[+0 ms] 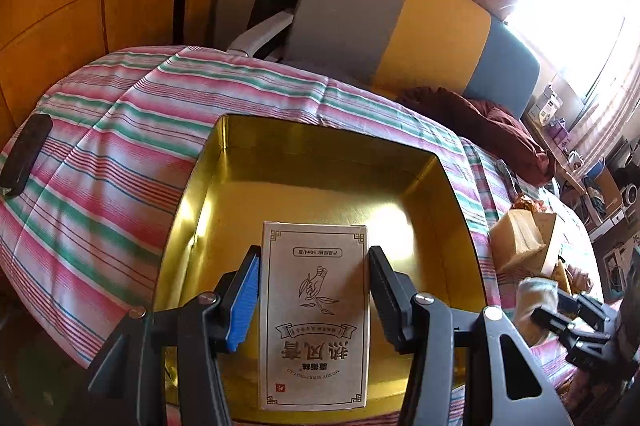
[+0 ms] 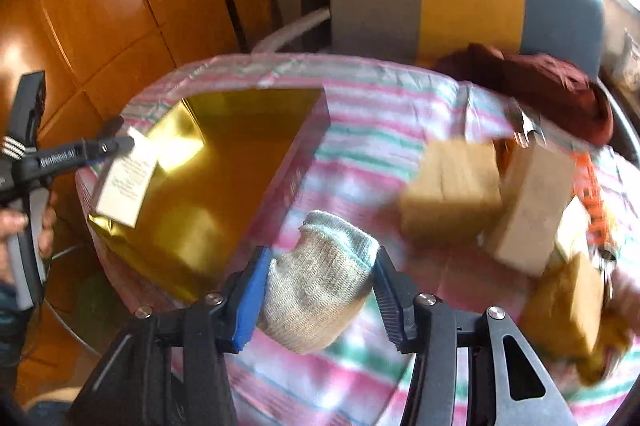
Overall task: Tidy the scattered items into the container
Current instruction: 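Carry the flat white box into the gold tray with the left tool while the right tool carries the sock, then release the white sock into the tray with the right tool while the left tool releases the box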
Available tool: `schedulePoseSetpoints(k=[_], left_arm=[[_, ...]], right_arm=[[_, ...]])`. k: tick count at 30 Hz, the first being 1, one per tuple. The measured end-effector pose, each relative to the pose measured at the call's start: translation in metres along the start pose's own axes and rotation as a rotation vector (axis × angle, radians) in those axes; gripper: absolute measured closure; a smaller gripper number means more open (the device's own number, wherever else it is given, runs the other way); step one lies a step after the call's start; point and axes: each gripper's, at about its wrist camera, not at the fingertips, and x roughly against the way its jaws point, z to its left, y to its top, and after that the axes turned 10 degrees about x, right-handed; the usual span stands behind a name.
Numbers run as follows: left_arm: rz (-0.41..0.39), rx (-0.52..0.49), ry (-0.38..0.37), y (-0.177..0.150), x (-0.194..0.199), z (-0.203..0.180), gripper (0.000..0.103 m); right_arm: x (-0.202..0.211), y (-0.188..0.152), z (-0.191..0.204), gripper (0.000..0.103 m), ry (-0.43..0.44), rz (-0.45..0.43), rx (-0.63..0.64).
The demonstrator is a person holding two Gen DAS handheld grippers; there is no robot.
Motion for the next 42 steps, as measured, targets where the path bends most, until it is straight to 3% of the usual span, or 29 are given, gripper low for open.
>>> schedulePoseSetpoints(k=[7, 17, 24, 28, 35, 37, 40, 42], left_arm=[[-0.008, -0.009, 0.045, 0.033, -0.019, 0.010, 0.051], [0.043, -0.065, 0.100, 0.090, -0.077, 0.023, 0.050], [0.041, -0.055, 0.120, 0.107, -0.109, 0.028, 0.050], [0.046, -0.025, 0.079, 0.112, -0.107, 0.034, 0.040], [-0.013, 0.037, 0.028, 0.107, -0.078, 0.053, 0.045], [-0.043, 0.031, 0.067, 0.099, -0.070, 0.053, 0.054], [-0.075, 0.016, 0.095, 0.084, -0.061, 0.051, 0.056], [-0.083, 0.023, 0.110, 0.075, -0.056, 0.051, 0.056]], right_arm=[[-0.029, 0.072, 0.035, 0.052, 0.087, -0.061, 0.076], [-0.125, 0.145, 0.068, 0.052, 0.169, 0.004, 0.054], [-0.182, 0.160, 0.069, 0.051, 0.186, 0.068, -0.015], [-0.203, 0.164, 0.068, 0.045, 0.230, 0.082, -0.051], [-0.186, 0.159, 0.056, 0.045, 0.243, 0.046, -0.102], [-0.185, 0.153, 0.056, 0.054, 0.223, 0.063, -0.104], [-0.202, 0.150, 0.055, 0.063, 0.230, 0.097, -0.126], [-0.211, 0.153, 0.057, 0.064, 0.261, 0.094, -0.137]])
